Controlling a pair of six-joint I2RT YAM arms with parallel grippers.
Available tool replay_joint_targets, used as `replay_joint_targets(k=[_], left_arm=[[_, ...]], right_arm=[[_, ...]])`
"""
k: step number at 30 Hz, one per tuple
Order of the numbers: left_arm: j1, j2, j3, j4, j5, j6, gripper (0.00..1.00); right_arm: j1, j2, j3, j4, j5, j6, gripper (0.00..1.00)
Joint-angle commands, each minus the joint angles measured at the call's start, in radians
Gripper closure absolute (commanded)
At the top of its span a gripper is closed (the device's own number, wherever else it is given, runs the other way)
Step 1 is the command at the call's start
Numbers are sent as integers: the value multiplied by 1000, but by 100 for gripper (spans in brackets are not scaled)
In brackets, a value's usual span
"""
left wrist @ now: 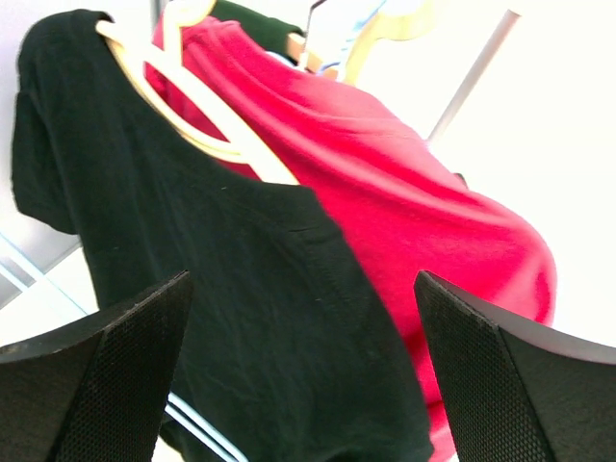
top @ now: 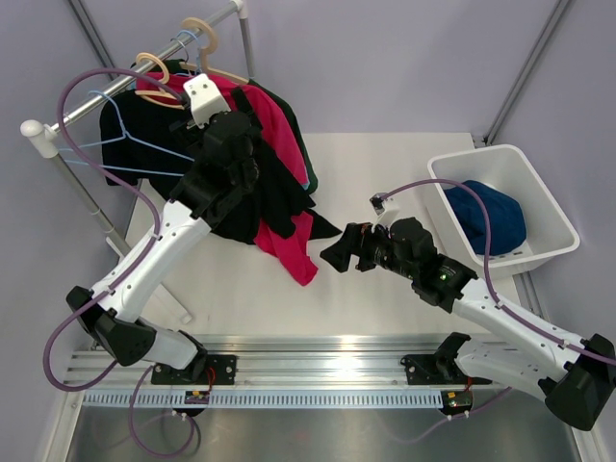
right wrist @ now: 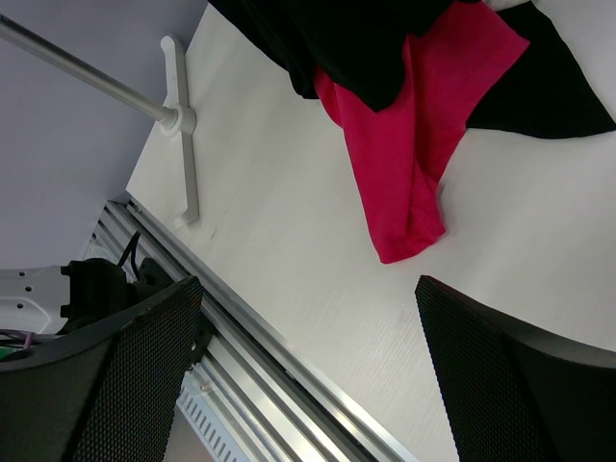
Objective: Remove the t-shirt from the hanger
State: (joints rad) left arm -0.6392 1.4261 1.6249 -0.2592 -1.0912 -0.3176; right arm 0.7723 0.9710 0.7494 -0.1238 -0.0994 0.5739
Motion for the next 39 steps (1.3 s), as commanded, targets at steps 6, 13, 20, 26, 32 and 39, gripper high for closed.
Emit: replay_joint_targets(k=[6,13,20,26,32,39], left_arm=[[6,42,47,84,-30,-11,1],[7,106,69,84,-53,14,2],[7,100,63,66,-145,37,9],[7,80,32,61,-182,83,13],[10,57,23,61,-219,158,14],[16,8,-23,61,-208,158,15]], right_arm=[[7,0,7,35,-33,-8,0],[7,17,10,39,-45,-6,0],[7,20,10,46,-65,0,0],[7,8,13,32,-45,-3,0],[7,17,14,35,-49,-2,1],[7,29,18,32,-40,-3,0]])
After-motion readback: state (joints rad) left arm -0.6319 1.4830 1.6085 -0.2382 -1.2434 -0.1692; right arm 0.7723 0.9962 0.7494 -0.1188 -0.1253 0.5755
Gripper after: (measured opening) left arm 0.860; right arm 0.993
